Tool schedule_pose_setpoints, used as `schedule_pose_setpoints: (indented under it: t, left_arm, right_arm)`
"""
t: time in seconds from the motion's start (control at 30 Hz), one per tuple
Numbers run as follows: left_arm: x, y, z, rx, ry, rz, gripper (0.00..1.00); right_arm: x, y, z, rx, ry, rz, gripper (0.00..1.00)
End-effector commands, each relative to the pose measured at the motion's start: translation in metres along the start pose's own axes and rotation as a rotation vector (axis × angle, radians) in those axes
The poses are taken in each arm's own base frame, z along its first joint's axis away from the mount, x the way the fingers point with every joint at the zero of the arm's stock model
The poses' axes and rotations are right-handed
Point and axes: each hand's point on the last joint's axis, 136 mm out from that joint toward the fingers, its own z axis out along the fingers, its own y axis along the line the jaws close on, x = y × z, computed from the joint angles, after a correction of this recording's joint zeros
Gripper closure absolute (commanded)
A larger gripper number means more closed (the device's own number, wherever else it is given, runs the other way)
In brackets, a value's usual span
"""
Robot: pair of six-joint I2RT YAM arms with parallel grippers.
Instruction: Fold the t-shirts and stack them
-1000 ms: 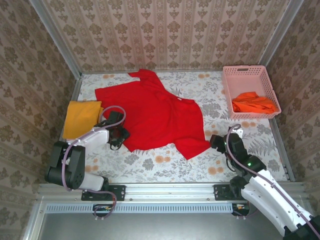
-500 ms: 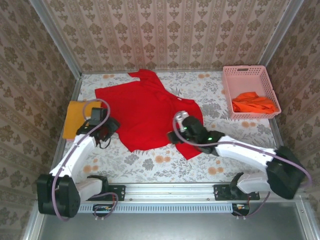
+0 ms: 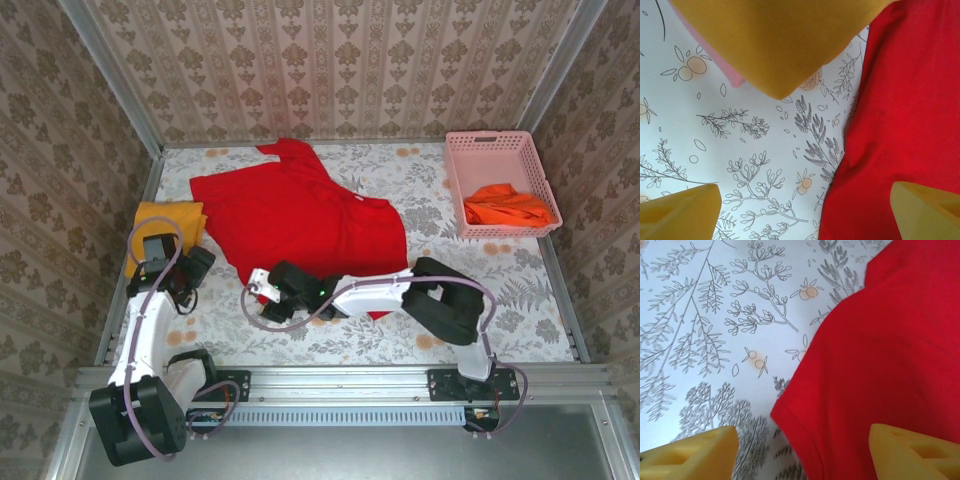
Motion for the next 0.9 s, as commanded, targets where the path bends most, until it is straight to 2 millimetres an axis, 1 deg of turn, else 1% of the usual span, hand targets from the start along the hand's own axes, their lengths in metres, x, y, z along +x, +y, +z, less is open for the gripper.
schedule_pose_setpoints:
  t: [0.0, 0.07, 0.13, 0.2, 0.23, 0.33, 0.4, 0.47, 0.5, 0.53, 0.57, 0.6, 0.63, 0.67, 0.77, 0.87]
  left_arm:
    - [0.010, 0.009, 0.000, -0.011, 0.033, 0.013, 0.11]
    - [0.011, 0.010, 0.001, -0.012, 0.037, 0.013, 0.11]
    - [0.012, 0.011, 0.002, -0.015, 0.039, 0.015, 0.11]
    - [0.012, 0.012, 0.002, -0.020, 0.041, 0.017, 0.11]
    - [0.012, 0.013, 0.002, -0.022, 0.039, 0.017, 0.11]
    - [0.011, 0.012, 0.003, -0.020, 0.037, 0.020, 0.11]
    - [0.011, 0.010, 0.004, -0.017, 0.038, 0.023, 0.10]
    - [0.011, 0.008, 0.005, -0.017, 0.042, 0.030, 0.10]
    - [0.012, 0.007, 0.006, -0.016, 0.044, 0.034, 0.10]
    - [0.012, 0.006, 0.007, -0.019, 0.046, 0.039, 0.10]
    - [0.012, 0.005, 0.008, -0.019, 0.048, 0.042, 0.10]
    - [0.013, 0.005, 0.009, -0.021, 0.050, 0.042, 0.10]
    - [0.014, 0.005, 0.010, -0.022, 0.052, 0.041, 0.10]
    - [0.014, 0.005, 0.011, -0.021, 0.053, 0.039, 0.10]
    - [0.013, 0.004, 0.011, -0.021, 0.048, 0.039, 0.10]
    - [0.012, 0.004, 0.010, -0.022, 0.045, 0.044, 0.10]
  right_arm:
    - [-0.006, 0.004, 0.018, -0.028, 0.013, -0.067, 0.36]
    - [-0.005, 0.003, 0.026, -0.025, 0.031, -0.070, 0.48]
    - [-0.009, -0.001, 0.027, -0.016, 0.025, -0.054, 0.69]
    - [-0.019, -0.012, 0.021, -0.007, -0.004, -0.003, 0.93]
    - [-0.024, -0.018, 0.018, 0.000, -0.018, 0.023, 1.00]
    - [-0.033, -0.046, 0.005, 0.043, -0.054, 0.139, 1.00]
    - [-0.034, -0.068, -0.004, 0.066, -0.081, 0.248, 1.00]
    - [-0.031, -0.087, -0.011, 0.082, -0.102, 0.362, 1.00]
    - [-0.028, -0.095, -0.014, 0.073, -0.110, 0.412, 1.00]
    - [-0.029, -0.097, -0.017, 0.049, -0.130, 0.420, 1.00]
    - [-0.031, -0.096, -0.020, 0.033, -0.151, 0.393, 0.91]
    - [-0.031, -0.090, -0.021, 0.023, -0.155, 0.336, 0.73]
    - [-0.029, -0.083, -0.021, 0.012, -0.140, 0.287, 0.64]
    - [-0.026, -0.079, -0.020, 0.013, -0.112, 0.238, 0.57]
    - [-0.024, -0.061, -0.013, -0.011, -0.073, 0.148, 0.46]
    - [-0.021, -0.042, -0.001, -0.053, -0.040, 0.105, 0.41]
